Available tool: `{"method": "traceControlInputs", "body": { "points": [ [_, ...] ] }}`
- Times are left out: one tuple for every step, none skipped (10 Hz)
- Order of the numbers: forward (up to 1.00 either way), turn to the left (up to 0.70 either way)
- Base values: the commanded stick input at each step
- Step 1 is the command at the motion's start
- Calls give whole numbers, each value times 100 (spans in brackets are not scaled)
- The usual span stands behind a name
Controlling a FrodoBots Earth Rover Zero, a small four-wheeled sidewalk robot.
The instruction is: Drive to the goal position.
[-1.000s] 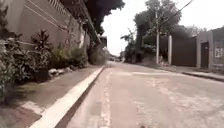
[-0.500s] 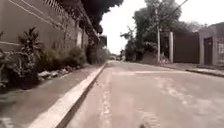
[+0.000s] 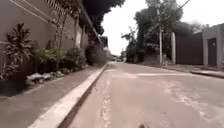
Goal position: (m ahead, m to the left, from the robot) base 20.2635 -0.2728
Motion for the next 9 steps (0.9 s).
{"method": "traceControlInputs", "body": {
  "points": [
    [70, 0],
    [70, -9],
    [70, -25],
    [70, -33],
    [70, -16],
    [70, 0],
    [70, 0],
    [70, 0],
    [70, 0]
  ]
}}
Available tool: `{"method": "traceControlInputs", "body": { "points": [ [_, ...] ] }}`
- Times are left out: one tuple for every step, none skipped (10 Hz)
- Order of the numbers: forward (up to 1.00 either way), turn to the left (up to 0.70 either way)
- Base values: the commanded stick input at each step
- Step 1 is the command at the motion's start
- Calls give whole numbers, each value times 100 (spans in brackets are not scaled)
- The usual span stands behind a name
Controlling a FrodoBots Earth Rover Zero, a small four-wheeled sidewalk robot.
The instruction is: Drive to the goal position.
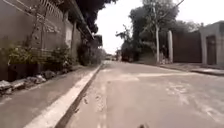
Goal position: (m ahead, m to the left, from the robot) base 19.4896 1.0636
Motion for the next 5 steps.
{"method": "traceControlInputs", "body": {
  "points": [
    [70, 0],
    [70, 0],
    [70, 0],
    [70, 0],
    [70, 0]
  ]
}}
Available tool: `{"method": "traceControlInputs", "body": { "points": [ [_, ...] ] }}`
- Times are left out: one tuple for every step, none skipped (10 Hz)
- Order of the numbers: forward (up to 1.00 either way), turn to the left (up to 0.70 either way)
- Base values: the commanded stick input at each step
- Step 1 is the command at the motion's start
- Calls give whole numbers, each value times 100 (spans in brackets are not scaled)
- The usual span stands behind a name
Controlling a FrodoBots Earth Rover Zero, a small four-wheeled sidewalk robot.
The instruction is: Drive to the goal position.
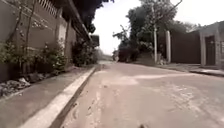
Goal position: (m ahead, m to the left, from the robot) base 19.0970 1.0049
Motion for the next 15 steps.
{"method": "traceControlInputs", "body": {
  "points": [
    [70, 0],
    [70, 0],
    [70, 0],
    [70, 0],
    [70, 0],
    [70, 0],
    [70, 0],
    [70, 0],
    [70, 0],
    [70, 0],
    [70, 0],
    [70, 0],
    [70, 0],
    [70, 4],
    [70, 29]
  ]
}}
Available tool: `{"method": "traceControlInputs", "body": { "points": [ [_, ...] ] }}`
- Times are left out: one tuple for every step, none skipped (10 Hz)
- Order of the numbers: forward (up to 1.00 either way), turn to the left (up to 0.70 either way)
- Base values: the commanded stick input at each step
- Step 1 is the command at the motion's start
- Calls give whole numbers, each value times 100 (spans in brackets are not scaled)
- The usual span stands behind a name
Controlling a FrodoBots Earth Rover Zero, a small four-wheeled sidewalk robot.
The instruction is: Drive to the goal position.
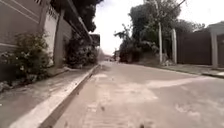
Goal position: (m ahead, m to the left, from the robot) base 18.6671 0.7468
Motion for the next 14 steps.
{"method": "traceControlInputs", "body": {
  "points": [
    [70, 25],
    [70, 7],
    [70, 0],
    [70, 0],
    [70, 0],
    [70, 0],
    [70, 0],
    [70, 0],
    [70, 0],
    [70, 0],
    [70, 0],
    [70, 0],
    [70, 0],
    [70, 0]
  ]
}}
